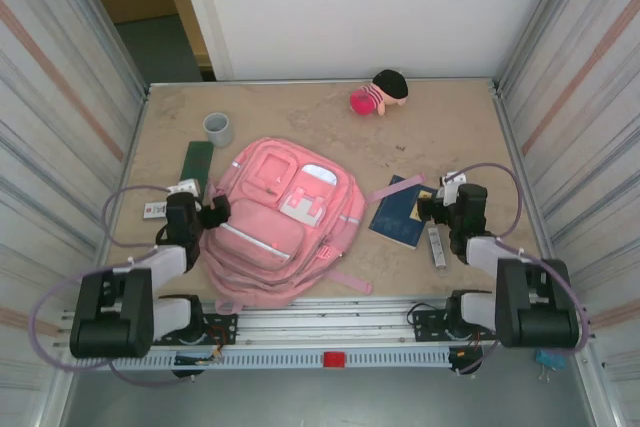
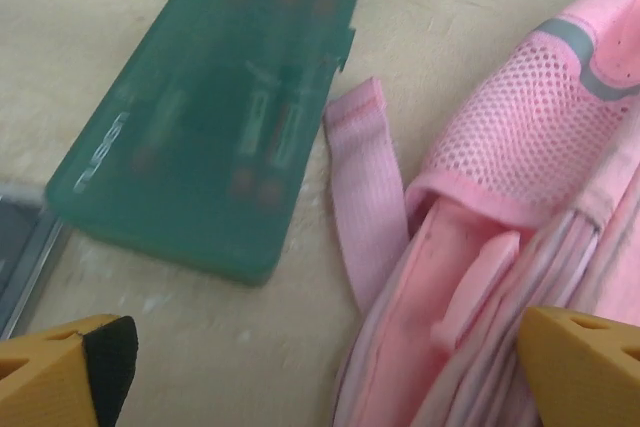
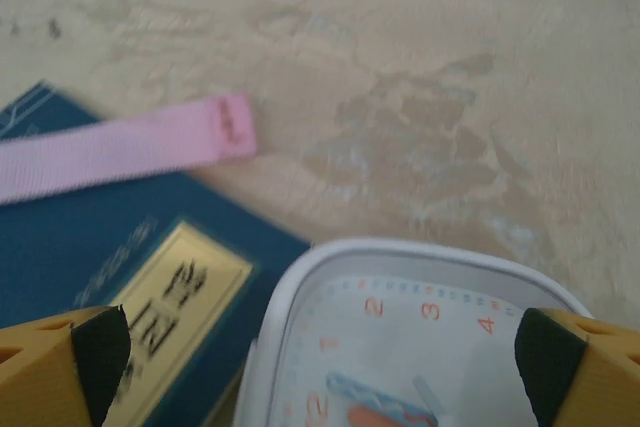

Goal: Pack books, pencil case, and school supplies into a backpack

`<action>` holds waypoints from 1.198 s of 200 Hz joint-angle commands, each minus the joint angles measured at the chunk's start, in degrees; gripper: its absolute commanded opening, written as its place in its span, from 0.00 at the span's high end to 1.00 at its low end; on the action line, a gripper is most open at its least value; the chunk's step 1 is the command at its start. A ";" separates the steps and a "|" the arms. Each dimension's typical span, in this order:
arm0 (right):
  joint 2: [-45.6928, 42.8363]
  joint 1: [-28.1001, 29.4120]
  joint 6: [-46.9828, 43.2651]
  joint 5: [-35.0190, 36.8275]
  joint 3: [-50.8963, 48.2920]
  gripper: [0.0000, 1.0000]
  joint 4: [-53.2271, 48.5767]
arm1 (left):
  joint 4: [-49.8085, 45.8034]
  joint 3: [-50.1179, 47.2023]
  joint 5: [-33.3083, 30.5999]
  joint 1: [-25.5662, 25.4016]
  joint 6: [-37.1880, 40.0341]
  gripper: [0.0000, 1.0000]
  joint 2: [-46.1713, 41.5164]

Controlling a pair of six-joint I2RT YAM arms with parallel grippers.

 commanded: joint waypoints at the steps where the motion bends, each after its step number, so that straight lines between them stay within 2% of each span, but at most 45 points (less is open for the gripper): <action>1: 15.99 -1.30 12.19 -2.08 7.17 0.01 18.83 | 21.09 7.90 -4.32 -1.82 13.55 0.01 15.39; 239: 16.20 -2.00 12.68 -2.98 7.42 0.01 18.58 | 20.48 8.35 -3.32 -1.73 13.91 0.01 15.60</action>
